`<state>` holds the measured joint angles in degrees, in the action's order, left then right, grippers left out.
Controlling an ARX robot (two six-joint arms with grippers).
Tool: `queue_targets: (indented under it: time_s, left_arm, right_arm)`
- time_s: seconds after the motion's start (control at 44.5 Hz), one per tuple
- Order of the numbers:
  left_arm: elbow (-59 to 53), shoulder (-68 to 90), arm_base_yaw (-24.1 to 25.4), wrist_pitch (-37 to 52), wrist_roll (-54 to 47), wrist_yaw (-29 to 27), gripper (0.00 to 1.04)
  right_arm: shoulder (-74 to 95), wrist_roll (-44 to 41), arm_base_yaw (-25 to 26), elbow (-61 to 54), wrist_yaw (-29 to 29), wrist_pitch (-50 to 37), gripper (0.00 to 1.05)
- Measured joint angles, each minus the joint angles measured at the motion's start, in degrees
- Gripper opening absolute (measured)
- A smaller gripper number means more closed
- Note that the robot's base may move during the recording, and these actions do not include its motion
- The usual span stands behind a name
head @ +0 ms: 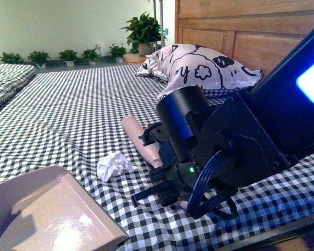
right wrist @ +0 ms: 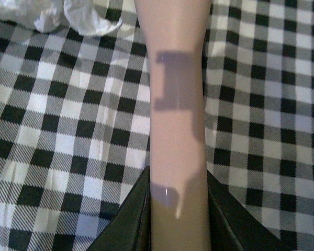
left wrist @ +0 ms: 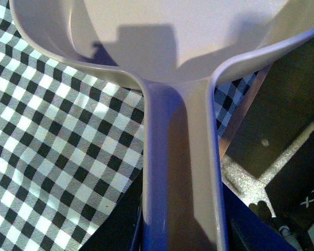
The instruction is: Clean up trash
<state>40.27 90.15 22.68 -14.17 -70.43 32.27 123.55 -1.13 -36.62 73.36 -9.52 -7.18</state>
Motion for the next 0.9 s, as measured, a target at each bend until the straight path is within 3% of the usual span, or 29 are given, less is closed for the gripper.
queue_targets:
  time_s: [0.292, 0.629, 0.764, 0.899]
  left_arm:
    - [0.0, 0.0, 0.0, 0.0, -0.02, 0.0, 0.26]
    - [0.0, 0.0, 0.0, 0.0, -0.04, 0.0, 0.26]
    - [0.0, 0.0, 0.0, 0.0, -0.04, 0.0, 0.26]
    - [0.0, 0.0, 0.0, 0.0, -0.04, 0.0, 0.26]
  right_arm:
    - [-3.67, 0.37, 0.57, -3.37, 13.14, 8.94, 0.22]
    - [-22.23, -0.26, 0.87, -13.99, 34.62, 14.69, 0.22]
    - [-30.21, -0.66, 1.44, -15.65, 38.05, 15.91, 0.21]
    - [-33.9, -1.16, 4.09, -15.56, 37.07, 14.91, 0.21]
